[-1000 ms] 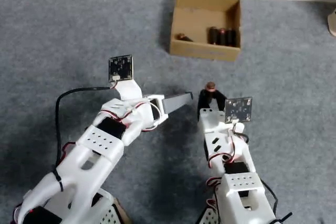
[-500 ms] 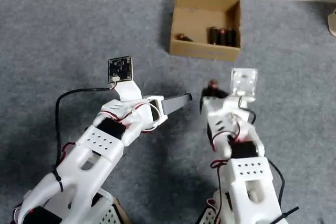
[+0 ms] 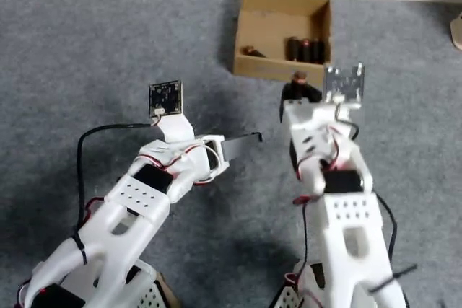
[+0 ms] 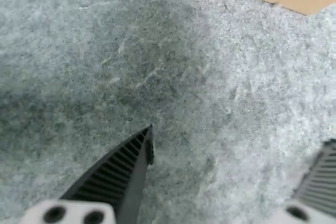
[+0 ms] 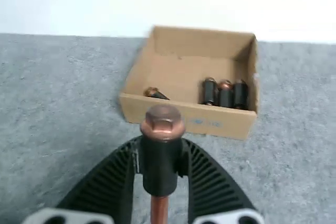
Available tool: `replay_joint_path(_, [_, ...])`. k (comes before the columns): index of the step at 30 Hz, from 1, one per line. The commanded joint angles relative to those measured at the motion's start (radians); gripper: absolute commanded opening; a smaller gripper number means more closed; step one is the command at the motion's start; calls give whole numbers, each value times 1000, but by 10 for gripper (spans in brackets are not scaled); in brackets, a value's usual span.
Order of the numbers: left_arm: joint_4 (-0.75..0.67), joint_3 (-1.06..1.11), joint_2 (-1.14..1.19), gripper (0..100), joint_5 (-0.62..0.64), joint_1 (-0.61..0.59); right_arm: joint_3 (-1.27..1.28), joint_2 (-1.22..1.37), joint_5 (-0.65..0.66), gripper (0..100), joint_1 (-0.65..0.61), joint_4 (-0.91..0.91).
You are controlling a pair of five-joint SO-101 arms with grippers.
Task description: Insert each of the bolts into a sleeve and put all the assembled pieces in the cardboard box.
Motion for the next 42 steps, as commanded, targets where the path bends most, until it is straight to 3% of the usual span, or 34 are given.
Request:
replay_joint_path(1, [0, -7, -8, 319, 6, 4, -185, 174, 11, 5, 54, 2])
replay_joint_path(10, [-29, 7, -7, 9, 5, -2, -572, 598, 9, 5, 90, 4])
replay_joint_path(20, [-394, 170, -7, 6, 5, 7, -997, 935, 9, 5, 82, 22])
replay_joint_path(42, [-400, 173, -7, 6, 3, 21, -2118, 1796, 9, 5, -8, 354])
